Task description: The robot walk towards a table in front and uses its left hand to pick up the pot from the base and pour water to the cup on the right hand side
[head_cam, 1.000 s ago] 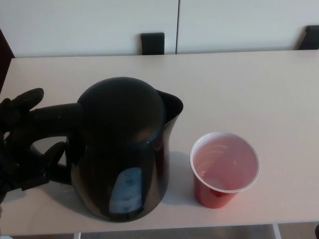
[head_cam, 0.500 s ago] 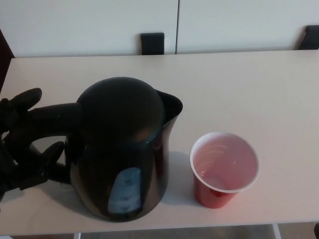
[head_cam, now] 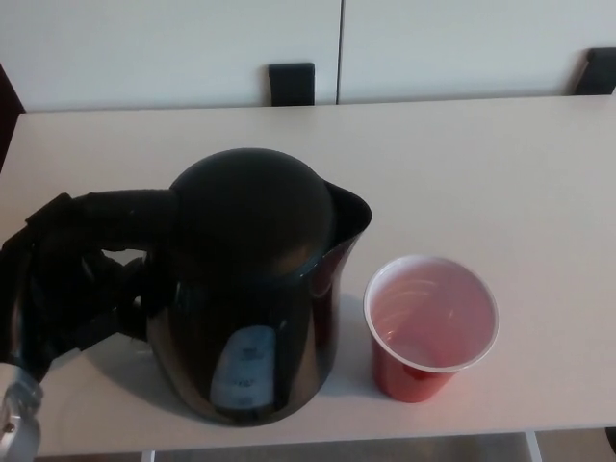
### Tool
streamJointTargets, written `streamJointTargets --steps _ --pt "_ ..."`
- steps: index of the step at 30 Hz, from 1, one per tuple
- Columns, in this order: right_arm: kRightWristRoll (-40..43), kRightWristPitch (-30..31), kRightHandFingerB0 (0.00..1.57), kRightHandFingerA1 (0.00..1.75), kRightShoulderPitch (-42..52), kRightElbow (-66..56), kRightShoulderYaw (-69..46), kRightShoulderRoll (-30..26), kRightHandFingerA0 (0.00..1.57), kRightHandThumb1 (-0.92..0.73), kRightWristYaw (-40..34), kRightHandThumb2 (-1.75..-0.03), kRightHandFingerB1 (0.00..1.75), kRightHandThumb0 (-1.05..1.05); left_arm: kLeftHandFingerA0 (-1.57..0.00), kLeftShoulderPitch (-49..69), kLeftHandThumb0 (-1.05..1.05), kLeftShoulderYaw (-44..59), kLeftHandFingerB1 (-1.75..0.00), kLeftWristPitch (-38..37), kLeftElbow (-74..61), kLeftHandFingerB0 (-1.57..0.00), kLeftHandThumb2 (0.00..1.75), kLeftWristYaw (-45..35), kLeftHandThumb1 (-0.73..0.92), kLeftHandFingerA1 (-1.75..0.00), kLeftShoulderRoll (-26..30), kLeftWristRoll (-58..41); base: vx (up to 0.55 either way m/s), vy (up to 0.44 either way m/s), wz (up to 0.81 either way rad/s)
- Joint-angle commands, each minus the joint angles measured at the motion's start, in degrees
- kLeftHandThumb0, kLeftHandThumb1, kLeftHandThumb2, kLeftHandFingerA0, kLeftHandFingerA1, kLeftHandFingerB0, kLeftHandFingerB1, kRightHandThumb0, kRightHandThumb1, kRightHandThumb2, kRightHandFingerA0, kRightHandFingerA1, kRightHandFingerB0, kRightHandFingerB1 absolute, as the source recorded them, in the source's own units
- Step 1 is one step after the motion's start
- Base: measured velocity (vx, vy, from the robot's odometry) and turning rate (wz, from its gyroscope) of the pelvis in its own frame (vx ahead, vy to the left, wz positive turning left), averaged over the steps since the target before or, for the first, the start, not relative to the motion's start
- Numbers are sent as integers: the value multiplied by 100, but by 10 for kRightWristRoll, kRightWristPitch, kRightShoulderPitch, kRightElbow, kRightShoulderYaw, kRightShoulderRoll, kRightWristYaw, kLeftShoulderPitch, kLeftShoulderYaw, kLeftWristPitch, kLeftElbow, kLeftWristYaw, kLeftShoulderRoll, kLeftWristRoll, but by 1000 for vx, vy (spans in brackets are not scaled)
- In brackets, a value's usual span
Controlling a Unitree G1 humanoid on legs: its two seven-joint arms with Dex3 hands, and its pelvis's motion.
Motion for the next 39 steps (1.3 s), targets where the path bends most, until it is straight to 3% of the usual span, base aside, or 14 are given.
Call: streamJointTargets --steps 1,4,5,8,16,17,22,23,29,30,33,34,39 --pt "3 -4 31 38 -3 4 -4 -8 24 -60 -2 -58 42 -37 -72 -2 13 5 -173 18 -8 -60 60 4 69 -175 -3 -8 0 0 0" --pt "-2 -2 31 38 -6 2 0 -8 24 -61 -6 -58 42 -37 -73 -7 15 9 -175 19 -11 -60 62 -4 71 -175 -5 -22 0 0 0" --pt "1 1 32 37 -9 4 -2 -7 25 -60 -7 -58 42 -37 -103 -7 29 9 -126 20 -13 -86 82 -5 59 -139 -5 -24 0 0 0" --pt "2 3 32 37 -10 6 -3 -7 25 -60 -7 -58 42 -37 -103 -7 29 10 -126 21 -15 -86 82 -5 59 -139 -5 -24 0 0 0" --pt "-6 1 34 39 -16 9 1 -10 28 -61 -14 -57 43 -35 -113 -53 24 57 -136 97 -95 -96 79 13 62 -149 1 -97 0 0 0" --pt "-8 -2 32 40 -17 11 2 -11 28 -61 -14 -58 43 -36 -110 -68 3 61 -156 114 -110 -88 65 23 70 -175 3 -102 0 0 0" --pt "-9 -4 32 40 -18 14 3 -12 28 -61 -13 -58 43 -36 -110 -78 3 68 -156 137 -124 -88 65 27 70 -175 1 -103 0 0 0" --pt "-13 -7 32 40 -20 13 7 -12 26 -61 -13 -59 44 -37 -79 -118 5 63 -175 156 -138 -63 58 35 70 -175 14 -98 0 0 0" --pt "-11 -8 32 40 -22 13 9 -12 28 -61 -12 -58 42 -37 -76 -144 3 62 -175 161 -136 -61 57 35 70 -175 16 -86 0 0 0" --pt "-12 -7 33 40 -27 16 10 -12 27 -61 -14 -58 43 -37 -117 -155 1 58 -143 155 -128 -96 73 33 57 -156 15 -82 0 0 0" --pt "-12 -8 33 40 -30 18 10 -12 27 -61 -14 -58 43 -37 -117 -161 1 57 -143 154 -125 -96 73 32 57 -156 14 -80 0 0 0" --pt "-11 2 34 40 -31 11 11 -11 28 -60 -19 -57 44 -37 -77 -174 -5 47 -175 158 -122 -61 55 36 66 -175 10 -75 0 0 0" --pt "-12 -6 35 41 -40 23 12 -12 29 -61 -18 -57 45 -36 -77 -182 -11 13 -175 155 -137 -61 55 43 65 -175 15 -38 0 0 0"
